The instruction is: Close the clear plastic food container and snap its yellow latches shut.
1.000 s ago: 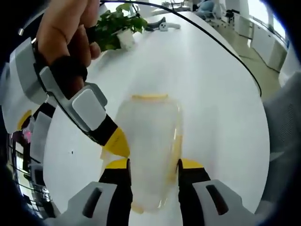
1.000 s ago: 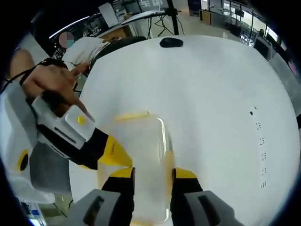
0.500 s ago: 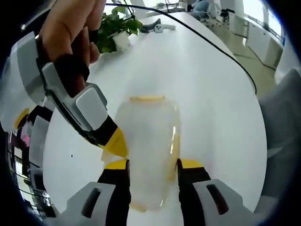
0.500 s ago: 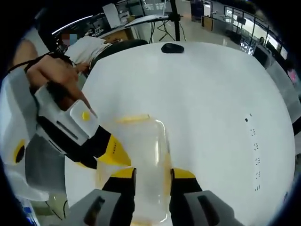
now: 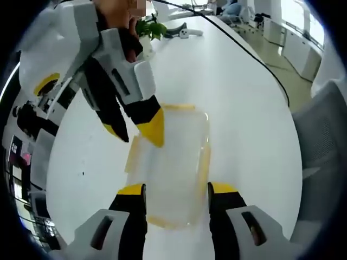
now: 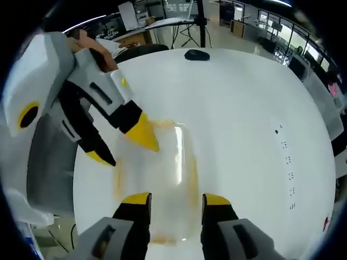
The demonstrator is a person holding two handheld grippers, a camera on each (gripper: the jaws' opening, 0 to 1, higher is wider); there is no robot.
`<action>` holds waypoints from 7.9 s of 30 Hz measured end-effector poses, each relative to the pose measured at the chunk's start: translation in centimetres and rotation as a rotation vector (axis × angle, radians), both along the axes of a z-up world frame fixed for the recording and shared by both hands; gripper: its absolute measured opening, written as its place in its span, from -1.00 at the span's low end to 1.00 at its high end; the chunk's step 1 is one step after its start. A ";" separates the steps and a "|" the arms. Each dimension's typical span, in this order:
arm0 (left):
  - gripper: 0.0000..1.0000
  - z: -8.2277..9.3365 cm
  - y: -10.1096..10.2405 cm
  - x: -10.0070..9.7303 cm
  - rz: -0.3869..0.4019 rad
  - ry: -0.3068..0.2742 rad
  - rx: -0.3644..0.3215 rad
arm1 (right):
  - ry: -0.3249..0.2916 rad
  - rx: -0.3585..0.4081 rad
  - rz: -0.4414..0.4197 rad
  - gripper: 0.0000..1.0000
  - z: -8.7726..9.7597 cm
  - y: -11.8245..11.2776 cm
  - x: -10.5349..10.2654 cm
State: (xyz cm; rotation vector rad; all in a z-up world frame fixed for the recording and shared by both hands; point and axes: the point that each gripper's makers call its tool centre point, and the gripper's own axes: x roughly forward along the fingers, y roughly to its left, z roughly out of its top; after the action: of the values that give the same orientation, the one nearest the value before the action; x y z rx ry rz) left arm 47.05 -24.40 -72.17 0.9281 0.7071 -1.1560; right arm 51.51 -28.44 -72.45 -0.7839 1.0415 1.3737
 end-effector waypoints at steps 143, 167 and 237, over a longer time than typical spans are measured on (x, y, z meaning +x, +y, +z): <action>0.46 -3.6 13.0 0.8 0.035 0.085 0.081 | -0.180 -0.068 0.065 0.40 -2.9 8.5 -4.8; 0.46 -3.5 13.4 4.7 0.036 0.085 0.089 | -0.182 -0.044 0.064 0.40 -2.8 8.9 -1.0; 0.51 0.1 14.1 3.9 0.060 0.027 0.038 | -0.267 0.033 -0.077 0.35 1.7 8.3 -0.6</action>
State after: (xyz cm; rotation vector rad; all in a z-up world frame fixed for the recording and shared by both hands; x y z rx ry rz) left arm 50.95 -10.29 -72.03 0.9180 0.7762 -1.1077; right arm 50.86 -20.14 -70.74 -0.8673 0.8293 1.1806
